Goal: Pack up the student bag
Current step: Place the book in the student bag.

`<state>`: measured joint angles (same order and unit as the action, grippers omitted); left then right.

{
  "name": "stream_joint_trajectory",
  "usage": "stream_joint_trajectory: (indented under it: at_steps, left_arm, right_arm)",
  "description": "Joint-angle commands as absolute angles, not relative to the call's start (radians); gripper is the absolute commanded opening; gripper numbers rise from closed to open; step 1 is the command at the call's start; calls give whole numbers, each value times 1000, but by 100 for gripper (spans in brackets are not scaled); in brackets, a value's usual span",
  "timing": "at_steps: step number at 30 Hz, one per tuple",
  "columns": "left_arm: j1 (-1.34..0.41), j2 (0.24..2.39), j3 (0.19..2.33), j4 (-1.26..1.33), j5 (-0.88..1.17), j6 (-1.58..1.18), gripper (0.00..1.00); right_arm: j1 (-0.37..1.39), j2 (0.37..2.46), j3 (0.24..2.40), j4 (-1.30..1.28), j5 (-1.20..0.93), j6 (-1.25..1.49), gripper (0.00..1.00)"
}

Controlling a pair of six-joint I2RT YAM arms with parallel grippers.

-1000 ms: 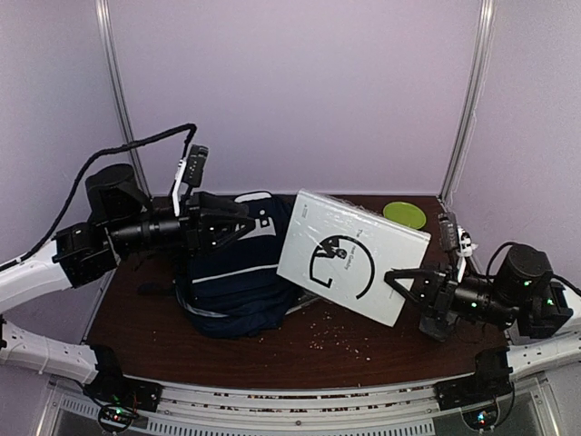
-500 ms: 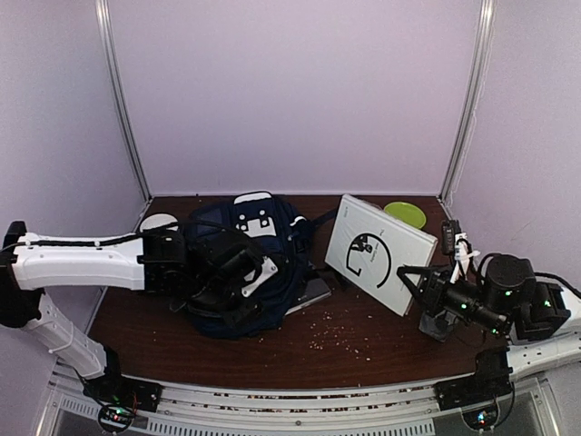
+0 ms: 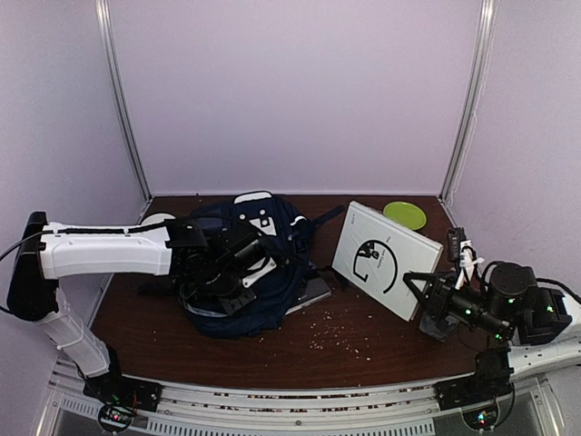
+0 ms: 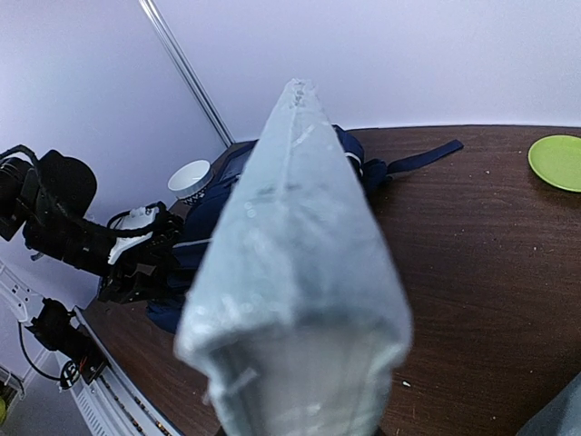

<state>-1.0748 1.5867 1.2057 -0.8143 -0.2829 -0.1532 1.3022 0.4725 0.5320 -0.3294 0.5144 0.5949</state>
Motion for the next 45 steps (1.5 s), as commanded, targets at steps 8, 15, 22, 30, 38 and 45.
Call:
stream_joint_trajectory:
  at_steps: [8,15,22,30,38,45]
  left_arm:
    - [-1049,1633,1222,-758,-42,-91,83]
    - [-1017,1692,1230,-758,-21,-90,73]
    - [-1003,1692,1255,-757,-27,-87,46]
    - [-999,1637,1284,-757,-65,-99,0]
    - [-972,1549,1408,-747,-59,-130,0]
    - [-936,1539,1640,-742,-69,-204,0]
  right_arm:
    - [1297,459,555,-193,537,586,0]
    - [1298,476,561,-193,526,588,0]
    - [1297,470,563,-192,525,589,0]
    - [1297,467,557,-189,523,595,0]
    - [1297,451,559,-199,561,603,0]
    - [1297,403,578,-234,610,626,0]
